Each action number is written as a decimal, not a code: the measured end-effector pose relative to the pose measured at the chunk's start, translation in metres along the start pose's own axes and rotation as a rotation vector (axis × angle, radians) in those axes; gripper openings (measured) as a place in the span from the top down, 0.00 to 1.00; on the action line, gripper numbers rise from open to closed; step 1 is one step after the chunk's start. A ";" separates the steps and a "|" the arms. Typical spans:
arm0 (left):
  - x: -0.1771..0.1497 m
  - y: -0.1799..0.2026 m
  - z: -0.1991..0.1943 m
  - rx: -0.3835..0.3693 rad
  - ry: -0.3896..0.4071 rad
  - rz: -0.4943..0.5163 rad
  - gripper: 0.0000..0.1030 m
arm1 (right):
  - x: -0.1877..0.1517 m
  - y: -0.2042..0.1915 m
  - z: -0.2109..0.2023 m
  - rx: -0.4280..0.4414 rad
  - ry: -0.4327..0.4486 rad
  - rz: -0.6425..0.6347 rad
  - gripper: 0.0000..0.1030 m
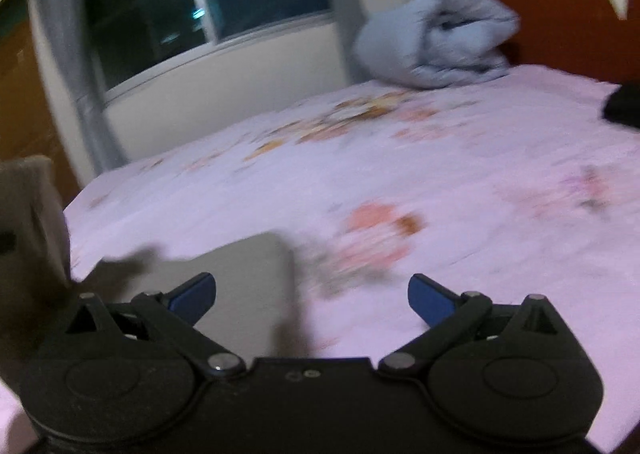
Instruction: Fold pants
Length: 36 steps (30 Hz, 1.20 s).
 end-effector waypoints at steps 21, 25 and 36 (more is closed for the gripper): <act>-0.018 0.138 0.048 -0.159 -0.112 0.236 0.68 | -0.003 0.074 0.016 -0.012 -0.096 0.084 0.06; -0.011 0.132 0.033 -0.085 -0.109 0.157 0.03 | -0.004 0.074 0.013 -0.011 -0.089 0.083 0.06; -0.012 0.119 -0.003 -0.030 -0.084 0.030 0.00 | -0.008 0.058 0.007 0.002 -0.077 0.001 0.06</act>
Point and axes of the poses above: each gripper's, at about its wrist camera, not at the fingertips, and z roughly the way its jaws point, y to its right, x to its top, the point moved 1 cm from there along z, roughly the way its jaws point, and after that the axes turned 7 degrees about -x, right-handed, at the moved point
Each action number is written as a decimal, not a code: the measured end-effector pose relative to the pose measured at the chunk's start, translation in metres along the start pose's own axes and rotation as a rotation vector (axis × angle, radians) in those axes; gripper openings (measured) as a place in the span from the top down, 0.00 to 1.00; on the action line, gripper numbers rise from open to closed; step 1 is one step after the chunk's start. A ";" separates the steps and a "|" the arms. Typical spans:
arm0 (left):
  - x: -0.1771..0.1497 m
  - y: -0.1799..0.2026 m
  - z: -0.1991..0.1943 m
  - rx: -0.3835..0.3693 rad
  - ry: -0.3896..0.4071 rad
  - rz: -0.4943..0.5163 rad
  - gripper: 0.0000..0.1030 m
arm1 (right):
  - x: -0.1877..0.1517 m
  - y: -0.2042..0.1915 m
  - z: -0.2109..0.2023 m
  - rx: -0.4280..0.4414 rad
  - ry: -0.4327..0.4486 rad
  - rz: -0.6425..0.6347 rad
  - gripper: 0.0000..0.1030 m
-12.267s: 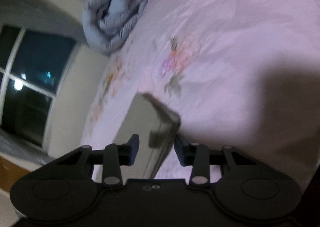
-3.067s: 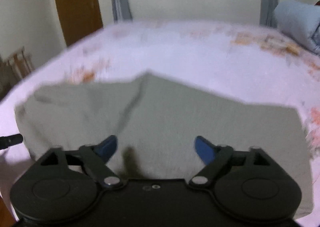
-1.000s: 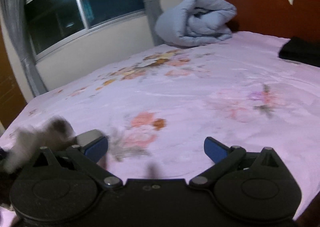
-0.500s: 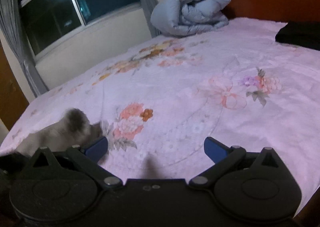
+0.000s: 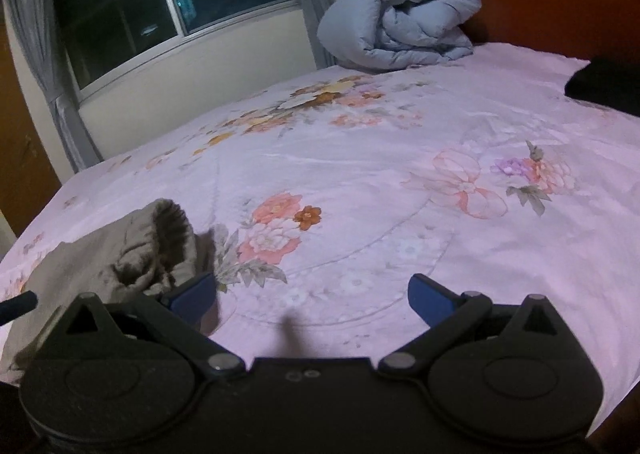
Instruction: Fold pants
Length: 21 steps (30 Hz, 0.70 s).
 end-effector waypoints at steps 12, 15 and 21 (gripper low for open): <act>-0.036 -0.136 -0.022 0.067 0.001 -0.437 0.00 | 0.010 -0.015 -0.005 0.188 -0.010 0.034 0.06; -0.056 -0.182 -0.005 0.040 -0.033 -0.629 0.00 | 0.010 -0.031 0.006 0.221 -0.040 0.048 0.06; -0.102 -0.211 0.035 -0.035 -0.158 -0.848 0.00 | 0.014 -0.075 0.019 0.264 -0.028 -0.015 0.06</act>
Point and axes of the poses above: each gripper's, at about its wrist camera, not at the fingertips, and z roughly the way its jaws point, y to its right, x to its top, the point moved 1 cm from there along z, roughly the way its jaws point, and after that the axes turned 7 degrees about -x, right-handed, at the moved point
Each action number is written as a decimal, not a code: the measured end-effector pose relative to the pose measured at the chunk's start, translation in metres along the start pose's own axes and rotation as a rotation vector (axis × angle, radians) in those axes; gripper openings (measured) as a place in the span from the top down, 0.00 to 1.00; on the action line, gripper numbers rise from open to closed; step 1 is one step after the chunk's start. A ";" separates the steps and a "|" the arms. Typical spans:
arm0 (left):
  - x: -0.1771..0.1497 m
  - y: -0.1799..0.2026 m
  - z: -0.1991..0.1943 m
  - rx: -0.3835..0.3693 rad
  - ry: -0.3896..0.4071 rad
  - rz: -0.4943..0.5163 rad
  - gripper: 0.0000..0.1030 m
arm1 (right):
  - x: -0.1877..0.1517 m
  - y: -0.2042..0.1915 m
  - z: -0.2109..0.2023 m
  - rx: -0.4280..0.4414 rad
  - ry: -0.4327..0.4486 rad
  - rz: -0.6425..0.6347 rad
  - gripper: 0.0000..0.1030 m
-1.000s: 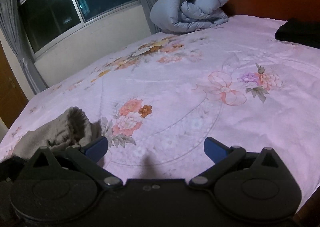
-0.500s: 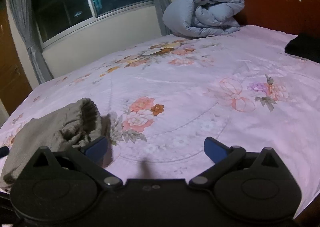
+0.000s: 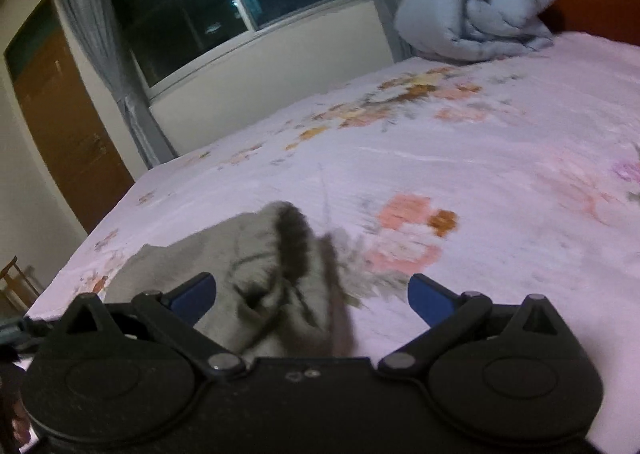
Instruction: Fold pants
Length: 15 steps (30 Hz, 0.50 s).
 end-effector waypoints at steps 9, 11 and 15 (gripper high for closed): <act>-0.012 -0.026 0.009 -0.077 0.001 -0.085 0.00 | -0.021 0.034 0.042 -0.096 -0.193 0.077 0.07; -0.005 -0.033 0.010 -0.146 0.024 -0.134 0.00 | -0.018 0.038 0.028 -0.041 -0.146 0.134 0.07; 0.004 -0.044 0.024 -0.283 0.005 -0.266 0.00 | -0.017 0.052 0.039 0.148 -0.217 0.319 0.10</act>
Point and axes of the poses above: each gripper's, at about its wrist camera, not at the fingertips, and z roughly the way its jaws point, y to its right, x to its top, the point moved 1 cm from there along z, roughly the way its jaws point, and after that the axes turned 7 degrees about -x, right-handed, at the moved point
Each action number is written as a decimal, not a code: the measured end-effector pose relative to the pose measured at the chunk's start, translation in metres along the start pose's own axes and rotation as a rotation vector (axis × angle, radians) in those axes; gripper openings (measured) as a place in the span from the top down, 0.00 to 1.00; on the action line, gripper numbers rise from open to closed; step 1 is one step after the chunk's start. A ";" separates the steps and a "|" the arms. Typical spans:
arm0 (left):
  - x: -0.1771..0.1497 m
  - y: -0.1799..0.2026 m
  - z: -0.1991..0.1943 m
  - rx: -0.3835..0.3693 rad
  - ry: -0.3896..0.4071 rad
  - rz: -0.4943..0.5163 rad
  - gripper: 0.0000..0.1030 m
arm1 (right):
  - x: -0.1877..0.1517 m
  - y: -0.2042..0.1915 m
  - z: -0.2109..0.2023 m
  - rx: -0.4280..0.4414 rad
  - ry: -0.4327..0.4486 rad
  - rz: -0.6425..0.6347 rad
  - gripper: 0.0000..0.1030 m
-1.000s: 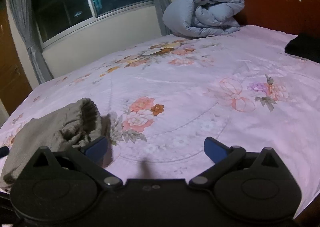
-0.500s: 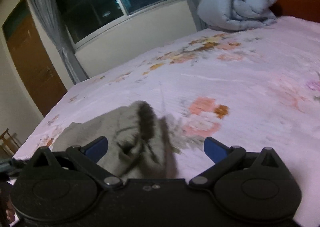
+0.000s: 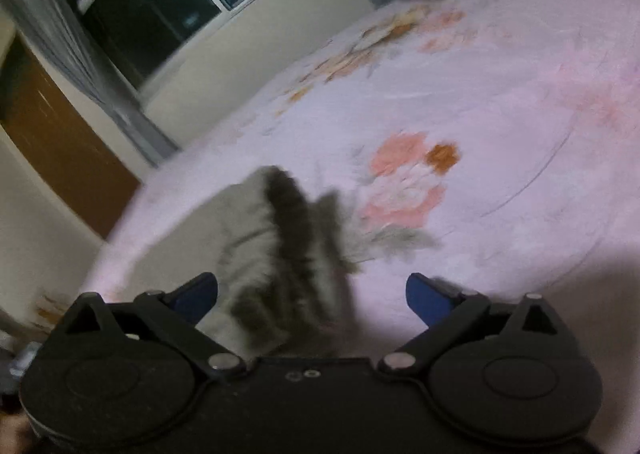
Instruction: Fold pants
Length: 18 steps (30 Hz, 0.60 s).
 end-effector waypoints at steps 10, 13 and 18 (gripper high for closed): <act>-0.003 -0.004 0.032 -0.050 -0.022 -0.048 0.22 | -0.006 0.011 0.029 0.192 -0.149 0.139 0.18; -0.008 -0.006 0.032 -0.057 0.001 -0.074 0.27 | -0.004 0.011 0.038 0.184 -0.160 0.165 0.30; -0.013 -0.009 0.037 -0.037 0.012 -0.071 0.34 | -0.001 0.007 0.052 0.207 -0.202 0.144 0.30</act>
Point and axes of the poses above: each gripper's, at about its wrist camera, not at the fingertips, and z roughly the way its jaws point, y to its right, x to its top, the point moved 1 cm from there along z, roughly the way its jaws point, and after that the axes turned 7 degrees about -x, right-handed, at the moved point
